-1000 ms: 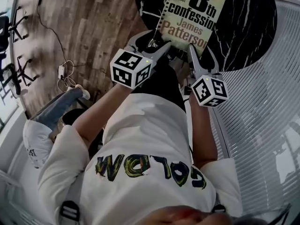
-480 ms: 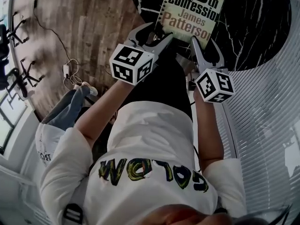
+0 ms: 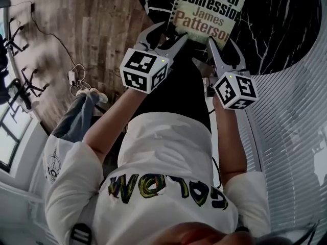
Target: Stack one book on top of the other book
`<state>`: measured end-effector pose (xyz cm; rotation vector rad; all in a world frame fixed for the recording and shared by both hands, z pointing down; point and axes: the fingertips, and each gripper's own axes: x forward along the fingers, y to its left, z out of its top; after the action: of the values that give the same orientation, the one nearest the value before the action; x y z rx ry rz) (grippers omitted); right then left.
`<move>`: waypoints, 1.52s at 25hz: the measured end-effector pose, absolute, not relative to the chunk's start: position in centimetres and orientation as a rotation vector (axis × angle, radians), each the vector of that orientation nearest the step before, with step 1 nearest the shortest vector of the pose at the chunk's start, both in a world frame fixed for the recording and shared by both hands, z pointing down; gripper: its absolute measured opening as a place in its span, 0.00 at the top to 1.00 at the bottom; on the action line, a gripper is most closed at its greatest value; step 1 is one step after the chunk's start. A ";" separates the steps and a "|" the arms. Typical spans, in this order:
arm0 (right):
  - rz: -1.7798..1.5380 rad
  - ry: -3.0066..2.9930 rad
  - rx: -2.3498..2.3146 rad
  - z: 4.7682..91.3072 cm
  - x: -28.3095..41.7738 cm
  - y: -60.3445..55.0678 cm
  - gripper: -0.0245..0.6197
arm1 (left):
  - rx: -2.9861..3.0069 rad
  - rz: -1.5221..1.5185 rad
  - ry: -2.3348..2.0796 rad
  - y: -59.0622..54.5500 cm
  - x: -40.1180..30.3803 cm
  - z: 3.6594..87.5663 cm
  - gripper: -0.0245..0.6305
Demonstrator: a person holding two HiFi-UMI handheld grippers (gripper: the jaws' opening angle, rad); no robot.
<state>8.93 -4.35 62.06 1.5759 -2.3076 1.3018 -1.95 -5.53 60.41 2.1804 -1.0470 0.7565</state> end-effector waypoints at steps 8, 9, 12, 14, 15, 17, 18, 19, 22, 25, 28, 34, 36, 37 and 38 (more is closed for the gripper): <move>1.303 -2.294 1.556 63.1 8.6 -4.4 0.61 | 2.146 0.780 -1.057 -5.8 -2.1 61.5 0.57; 1.301 -2.297 1.557 63.1 8.6 -4.4 0.61 | 2.145 0.780 -1.059 -5.9 -2.1 61.5 0.57; 1.305 -2.307 1.561 63.1 8.7 -4.4 0.61 | 2.146 0.766 -1.066 -5.9 -2.0 61.5 0.57; 1.308 -2.315 1.561 63.2 8.7 -4.4 0.61 | 2.141 0.755 -1.067 -5.9 -2.1 61.4 0.57; 1.312 -2.319 1.559 63.2 8.7 -4.4 0.60 | 2.141 0.756 -1.065 -5.9 -2.1 61.4 0.57; 1.344 -2.320 1.558 63.3 8.7 -4.4 0.60 | 2.143 0.760 -1.068 -5.8 -2.0 61.5 0.57; 1.378 -2.314 1.559 63.5 8.7 -4.4 0.60 | 2.139 0.759 -1.076 -5.8 -2.1 61.5 0.56; 1.411 -2.305 1.559 63.6 8.8 -4.3 0.59 | 2.131 0.756 -1.089 -5.8 -2.2 61.6 0.56; 1.399 -2.281 1.582 63.7 9.4 -3.9 0.56 | 2.113 0.748 -1.125 -5.3 -2.8 61.5 0.54; 1.349 -2.278 1.614 63.1 10.7 -3.2 0.56 | 2.119 0.746 -1.135 -4.8 -3.3 60.9 0.54; 1.307 -2.288 1.629 62.2 11.6 -2.7 0.57 | 2.129 0.723 -1.146 -4.7 -3.4 59.9 0.54; 1.238 -2.305 1.618 59.5 12.1 0.0 0.60 | 2.149 0.670 -1.152 -3.2 -2.7 56.9 0.54; 1.207 -2.328 1.613 58.2 12.2 0.5 0.60 | 2.174 0.658 -1.130 -2.7 -1.8 55.7 0.54; 1.192 -2.339 1.615 57.4 12.3 0.7 0.60 | 2.186 0.653 -1.112 -2.5 -1.3 55.3 0.54; 1.177 -2.350 1.620 56.7 12.4 0.9 0.60 | 2.196 0.648 -1.095 -2.2 -0.8 54.8 0.54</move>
<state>12.39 0.93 56.70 1.6202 -2.3496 1.1772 -0.77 -2.16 54.84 2.1963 -1.0952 0.6478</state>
